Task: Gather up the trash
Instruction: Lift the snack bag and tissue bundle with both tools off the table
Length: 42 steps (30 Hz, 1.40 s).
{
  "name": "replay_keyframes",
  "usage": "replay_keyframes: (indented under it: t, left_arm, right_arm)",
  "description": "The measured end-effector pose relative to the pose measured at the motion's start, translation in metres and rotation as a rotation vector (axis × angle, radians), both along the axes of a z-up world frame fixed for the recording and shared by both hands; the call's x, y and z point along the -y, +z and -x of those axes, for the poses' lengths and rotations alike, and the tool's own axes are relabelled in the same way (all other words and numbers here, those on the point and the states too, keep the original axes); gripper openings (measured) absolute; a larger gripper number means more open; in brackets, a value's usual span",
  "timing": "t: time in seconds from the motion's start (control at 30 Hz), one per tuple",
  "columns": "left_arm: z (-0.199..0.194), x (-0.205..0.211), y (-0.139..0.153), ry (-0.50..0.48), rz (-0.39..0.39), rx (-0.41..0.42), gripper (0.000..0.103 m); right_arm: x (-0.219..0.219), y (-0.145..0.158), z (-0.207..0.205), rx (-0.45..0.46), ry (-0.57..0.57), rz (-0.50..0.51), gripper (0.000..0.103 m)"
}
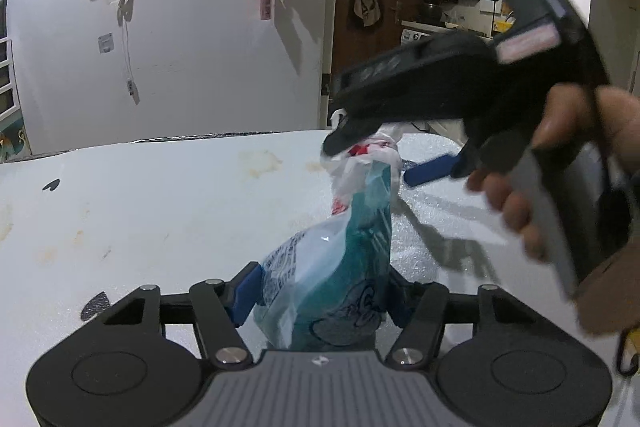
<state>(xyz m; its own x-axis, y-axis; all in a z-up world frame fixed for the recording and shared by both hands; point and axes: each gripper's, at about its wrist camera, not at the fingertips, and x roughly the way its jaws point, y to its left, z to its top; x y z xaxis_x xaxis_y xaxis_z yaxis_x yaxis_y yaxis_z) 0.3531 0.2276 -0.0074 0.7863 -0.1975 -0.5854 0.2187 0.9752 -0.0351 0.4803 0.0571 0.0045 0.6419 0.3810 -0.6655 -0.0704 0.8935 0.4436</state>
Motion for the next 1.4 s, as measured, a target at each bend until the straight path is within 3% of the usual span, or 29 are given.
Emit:
replay_keyframes:
  t: [0.1, 0.13, 0.17, 0.3, 0.33, 0.77, 1.17, 1.4]
  left_arm:
    - [0.0, 0.003, -0.002, -0.01, 0.002, -0.007, 0.057]
    - [0.0, 0.003, -0.001, -0.01, 0.004, -0.013, 0.056]
    - [0.0, 0.002, -0.001, -0.007, 0.008, -0.019, 0.055]
    - [0.001, -0.002, 0.001, 0.013, 0.009, -0.032, 0.054]
    - [0.001, -0.004, 0.002, 0.021, 0.01, -0.034, 0.054]
    - [0.008, -0.024, 0.023, 0.219, 0.07, 0.022, 0.05]
    - [0.018, 0.016, 0.033, 0.245, 0.03, 0.038, 0.05]
    - [0.028, 0.058, 0.041, 0.202, -0.017, 0.063, 0.05]
  right_arm:
    - [-0.006, -0.009, 0.0, -0.015, -0.003, -0.009, 0.078]
    - [-0.008, -0.009, 0.0, -0.018, 0.011, -0.001, 0.072]
    - [-0.01, -0.008, 0.001, -0.013, 0.028, 0.005, 0.057]
    - [-0.009, -0.007, 0.001, -0.014, 0.064, 0.026, 0.042]
    - [-0.006, -0.006, 0.002, -0.01, 0.064, 0.024, 0.023]
    - [0.029, 0.015, 0.041, 0.139, 0.148, 0.16, 0.022]
    - [0.073, 0.025, 0.09, 0.236, 0.17, 0.22, 0.022]
    - [0.114, 0.028, 0.116, 0.271, 0.151, 0.262, 0.022]
